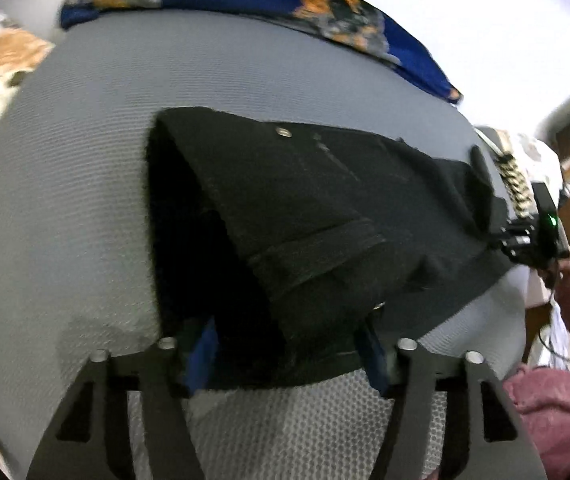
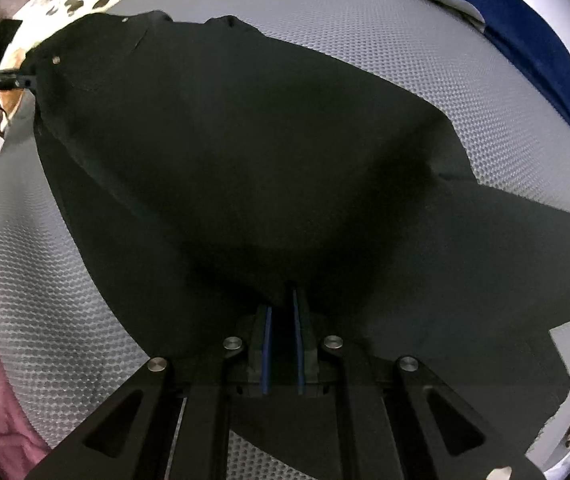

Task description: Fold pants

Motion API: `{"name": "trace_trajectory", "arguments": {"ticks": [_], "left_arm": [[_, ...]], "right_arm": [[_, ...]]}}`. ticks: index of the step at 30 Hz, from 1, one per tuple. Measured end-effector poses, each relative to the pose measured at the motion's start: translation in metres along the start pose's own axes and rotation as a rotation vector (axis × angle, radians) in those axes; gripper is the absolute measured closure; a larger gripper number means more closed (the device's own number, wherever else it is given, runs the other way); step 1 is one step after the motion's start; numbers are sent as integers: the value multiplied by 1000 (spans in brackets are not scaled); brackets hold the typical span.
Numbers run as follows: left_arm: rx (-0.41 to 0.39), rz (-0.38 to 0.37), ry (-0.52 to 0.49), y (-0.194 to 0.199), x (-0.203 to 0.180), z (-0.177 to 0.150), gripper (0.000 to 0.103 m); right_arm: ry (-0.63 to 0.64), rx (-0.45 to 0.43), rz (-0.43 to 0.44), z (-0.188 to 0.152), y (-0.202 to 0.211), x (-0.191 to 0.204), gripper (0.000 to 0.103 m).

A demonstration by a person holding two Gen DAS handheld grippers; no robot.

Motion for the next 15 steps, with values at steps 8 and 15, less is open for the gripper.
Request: {"name": "trace_trajectory", "arguments": {"ticks": [8, 15], "left_arm": [[-15, 12, 268, 27, 20, -36, 32], [-48, -169, 532, 25, 5, -57, 32]], "right_arm": [[12, -21, -32, 0, 5, 10, 95], [18, -49, -32, -9, 7, 8, 95]]}}
Point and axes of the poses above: each gripper's, at about its wrist camera, not at the fingertips, and y roughly against the way its jaws point, x to its left, z to its top, the point moved 9 cm from there along -y, roughly the way its jaws point, and after that the axes turned 2 degrees about y, right-handed, at the moved point
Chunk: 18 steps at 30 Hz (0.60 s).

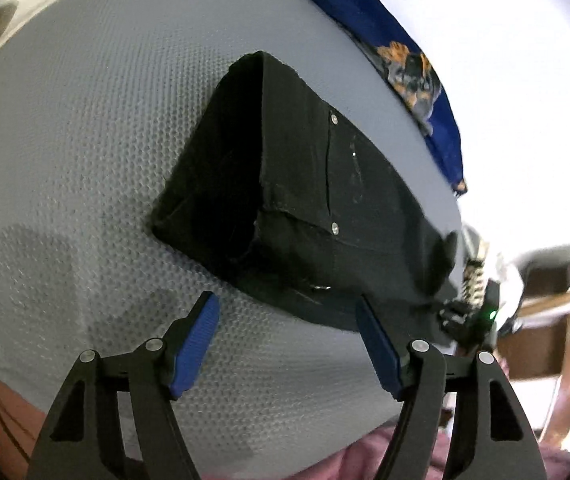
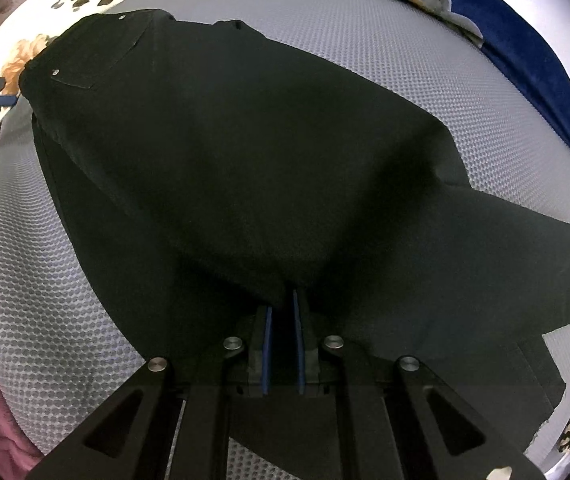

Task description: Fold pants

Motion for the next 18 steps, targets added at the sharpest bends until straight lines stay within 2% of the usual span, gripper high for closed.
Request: {"name": "trace_trajectory", "arguments": {"ticks": [5, 8, 9, 10, 11, 14, 16, 18], "left_arm": [[-66, -45, 95, -8, -2, 14, 33], [-85, -37, 139, -19, 0, 22, 36], [-95, -35, 143, -20, 0, 25, 48], [-112, -28, 138, -22, -1, 30, 71], [-115, -21, 130, -24, -3, 35, 79], [-125, -11, 84, -24, -20, 53, 83], [-158, 1, -22, -14, -43, 67, 84], [-177, -14, -79, -4, -61, 80, 84]], "right_arm": [[2, -14, 2, -8, -2, 0, 95], [0, -21, 0, -8, -3, -5, 95], [-6, -24, 0, -10, -2, -5, 95], [-10, -26, -1, -11, -1, -3, 95], [-17, -28, -1, -12, -1, -4, 95], [-40, -33, -21, -9, 4, -6, 95], [-34, -56, -47, -5, 14, -5, 96], [-41, -82, -60, -1, 28, -6, 97]]}}
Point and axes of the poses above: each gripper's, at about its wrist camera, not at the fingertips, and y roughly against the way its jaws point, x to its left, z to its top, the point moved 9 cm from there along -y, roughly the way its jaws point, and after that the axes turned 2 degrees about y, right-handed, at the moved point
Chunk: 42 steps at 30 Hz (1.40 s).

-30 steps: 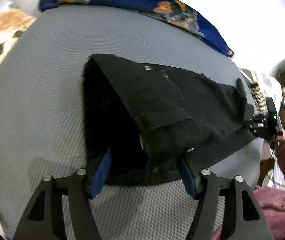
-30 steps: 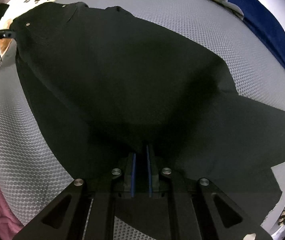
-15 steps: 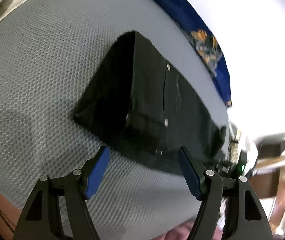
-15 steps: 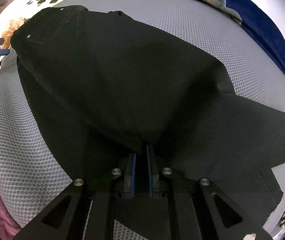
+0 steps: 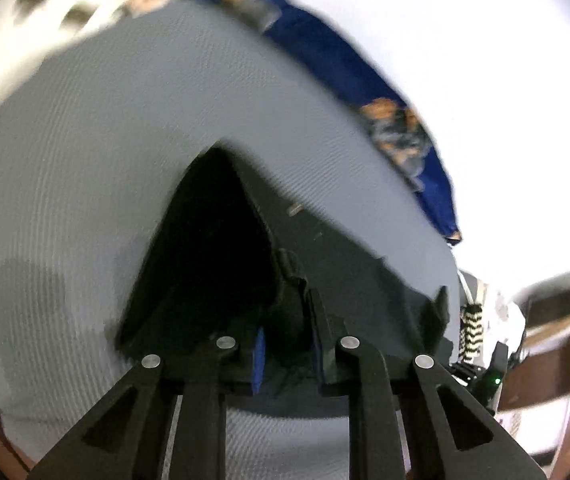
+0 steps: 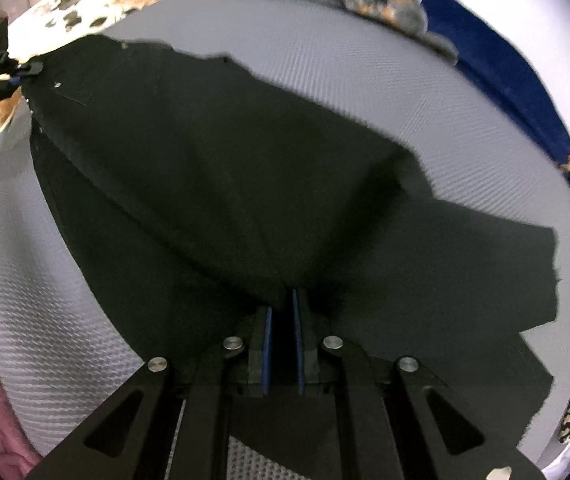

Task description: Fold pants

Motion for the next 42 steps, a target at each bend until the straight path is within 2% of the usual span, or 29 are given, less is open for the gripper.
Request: {"name": "trace_trajectory", "arguments": {"ticks": [5, 8, 11, 13, 15, 17, 21, 24, 28, 32, 35, 38, 40, 42], "left_arm": [[-47, -44, -149, 23, -33, 33, 84], [-23, -26, -232, 19, -33, 35, 84], [64, 43, -268, 8, -5, 12, 84], [129, 121, -271, -1, 21, -7, 84], [190, 181, -231, -12, 53, -23, 84], [213, 192, -187, -19, 72, -32, 84], [185, 191, -194, -20, 71, -35, 84], [141, 200, -270, -15, 58, -31, 84], [72, 245, -293, -9, 61, -15, 88], [110, 277, -249, -25, 88, -19, 91], [85, 294, -284, -26, 85, -23, 90], [42, 311, -302, -17, 77, -21, 83], [4, 319, -295, -8, 73, -18, 65], [-47, 339, -298, 4, 68, -15, 63]], "right_arm": [[-17, -72, -45, 9, 42, -2, 97], [-30, -98, -46, 6, 58, 2, 97], [-39, -75, -30, -2, 50, 9, 97], [-39, -37, -12, -13, 34, 19, 97], [-40, -7, 11, -22, 22, 28, 96], [-27, 19, 17, -29, 13, 35, 96], [-6, 38, 11, -31, 8, 40, 96], [-16, 17, 19, -29, 22, 40, 96], [-27, 12, 30, -34, 28, 47, 96], [-54, 52, 48, -45, 11, 51, 96], [-72, 71, 60, -48, -1, 51, 96], [-65, 82, 59, -48, -5, 53, 96], [-80, 81, 67, -45, -8, 50, 95], [-108, 76, 89, -40, -11, 44, 95]]}}
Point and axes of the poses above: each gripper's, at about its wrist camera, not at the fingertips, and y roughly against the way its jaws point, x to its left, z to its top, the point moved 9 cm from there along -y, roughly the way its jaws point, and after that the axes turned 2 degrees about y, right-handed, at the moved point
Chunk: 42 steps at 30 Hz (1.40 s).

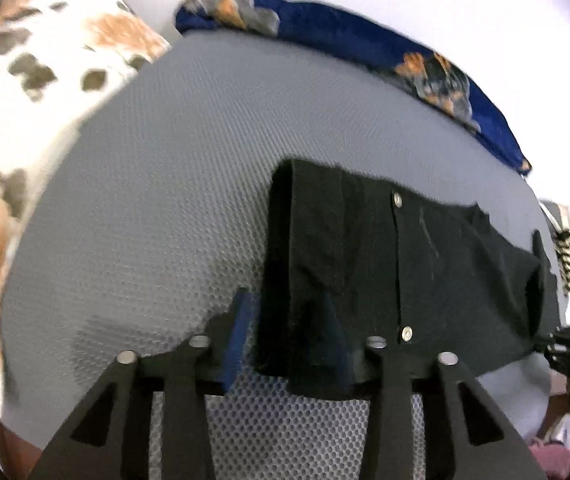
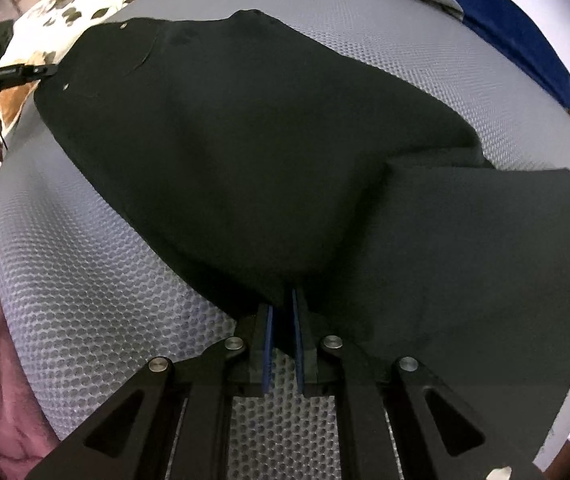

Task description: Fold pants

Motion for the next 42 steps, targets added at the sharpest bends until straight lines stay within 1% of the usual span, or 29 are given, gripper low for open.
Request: {"name": "trace_trajectory", "arguments": {"ticks": [2, 3, 4, 5, 7, 8, 9, 12, 15, 18, 20, 24, 27, 29, 31, 32, 34, 35, 37, 38, 39, 41, 42], "left_arm": [[-78, -5, -25, 19, -11, 8, 62], [-101, 10, -48, 26, -16, 10, 62], [-135, 29, -89, 34, -28, 13, 62], [-154, 27, -137, 39, -43, 13, 61], [-166, -8, -242, 42, -79, 10, 60], [-154, -51, -306, 40, -105, 5, 58], [-141, -86, -353, 37, -125, 0, 56], [-78, -209, -530, 19, -200, -27, 56], [-5, -303, -703, -3, -273, -59, 56], [65, -397, -825, -20, -327, -89, 56], [107, -428, -877, -30, -349, -104, 56], [168, -467, -923, -46, -382, -127, 56], [184, -451, -963, -58, -398, -135, 57], [182, -432, -985, -64, -405, -136, 66], [197, -427, -978, -70, -411, -137, 90], [204, -412, -969, -74, -412, -135, 95], [236, -426, -922, -80, -411, -134, 97], [242, -434, -900, -81, -411, -133, 97], [253, -450, -863, -80, -407, -129, 98], [254, -448, -857, -81, -407, -129, 98], [256, -450, -847, -81, -406, -129, 98], [262, -449, -843, -81, -405, -132, 98], [263, -448, -836, -81, -404, -132, 98]], "right_arm": [[-34, -10, 26, 1, -1, -4, 94], [-50, -17, 37, 1, -1, -7, 94], [-56, -22, 41, 1, -1, -8, 94], [-57, -25, 41, 2, -1, -8, 94], [-65, -32, 42, 3, -1, -9, 94], [-70, -38, 43, 4, -1, -10, 93], [-98, -46, 63, 4, 0, -13, 93], [-159, -61, 101, 4, 5, -15, 93], [-172, -69, 103, 0, 6, -13, 93], [-184, -80, 112, 3, 11, -16, 93], [-195, -88, 122, 6, 13, -15, 93], [-207, -118, 140, 7, 22, -15, 93], [-210, -133, 148, 8, 25, -15, 93], [-222, -142, 164, 9, 26, -16, 93], [-226, -146, 171, 8, 26, -16, 92], [-228, -149, 177, 8, 26, -16, 90], [-237, -134, 188, 6, 22, -17, 89], [-247, -124, 195, 5, 21, -18, 87], [-288, -144, 244, 3, 26, -23, 83], [-312, -166, 274, 1, 32, -29, 75], [-328, -180, 286, 0, 36, -33, 67], [-390, -240, 262, -5, 51, -59, 59], [-441, -280, 253, -10, 59, -81, 59]]}}
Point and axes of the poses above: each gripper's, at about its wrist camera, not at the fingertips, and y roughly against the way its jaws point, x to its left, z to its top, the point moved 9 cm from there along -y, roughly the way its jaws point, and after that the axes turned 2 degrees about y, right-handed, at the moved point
